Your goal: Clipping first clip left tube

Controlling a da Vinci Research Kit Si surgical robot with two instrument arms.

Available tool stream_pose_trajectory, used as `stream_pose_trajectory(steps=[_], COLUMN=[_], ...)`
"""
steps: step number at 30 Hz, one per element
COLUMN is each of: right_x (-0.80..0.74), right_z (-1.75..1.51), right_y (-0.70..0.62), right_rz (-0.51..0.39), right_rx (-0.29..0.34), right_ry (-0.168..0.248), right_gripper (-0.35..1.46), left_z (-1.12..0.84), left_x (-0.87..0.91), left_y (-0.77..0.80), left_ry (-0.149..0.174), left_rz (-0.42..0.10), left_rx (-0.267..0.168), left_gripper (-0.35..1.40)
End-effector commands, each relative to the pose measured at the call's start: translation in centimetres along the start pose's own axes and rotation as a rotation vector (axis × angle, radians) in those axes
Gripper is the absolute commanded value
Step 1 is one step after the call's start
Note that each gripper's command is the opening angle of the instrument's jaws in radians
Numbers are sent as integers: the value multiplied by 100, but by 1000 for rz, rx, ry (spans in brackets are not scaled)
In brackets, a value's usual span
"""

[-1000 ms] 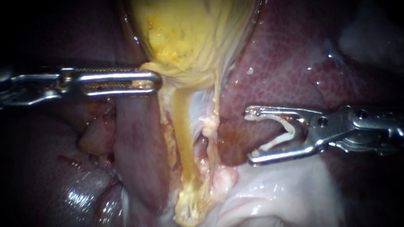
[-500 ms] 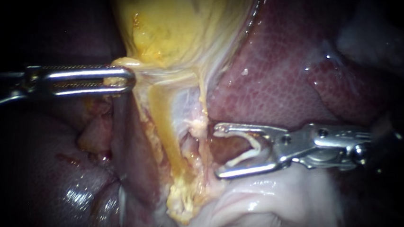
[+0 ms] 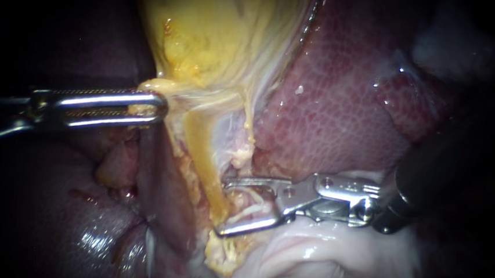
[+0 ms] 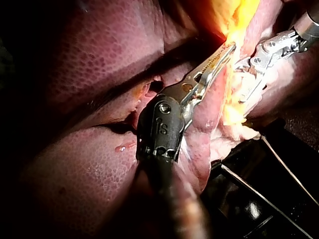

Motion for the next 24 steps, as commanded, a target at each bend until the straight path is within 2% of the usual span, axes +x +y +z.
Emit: stream_pose_trajectory(steps=[1,7,14,19,24], right_x=[1,6,10,3,-8], right_z=[0,4,12,28,47], right_y=[-2,-17,-32,-30,-25], right_rz=[1,28,50,58,69], right_rx=[9,89,167,177,193], right_ry=[-5,9,13,7,-2], right_gripper=[60,60,58,58,58], left_z=[0,3,12,30,52], left_x=[0,1,11,21,26], left_y=[0,8,41,51,44], left_ry=[0,2,5,10,18], left_rz=[0,7,34,39,42], left_rx=[0,6,22,29,44], left_gripper=[-35,-35,-35,-35,-35])
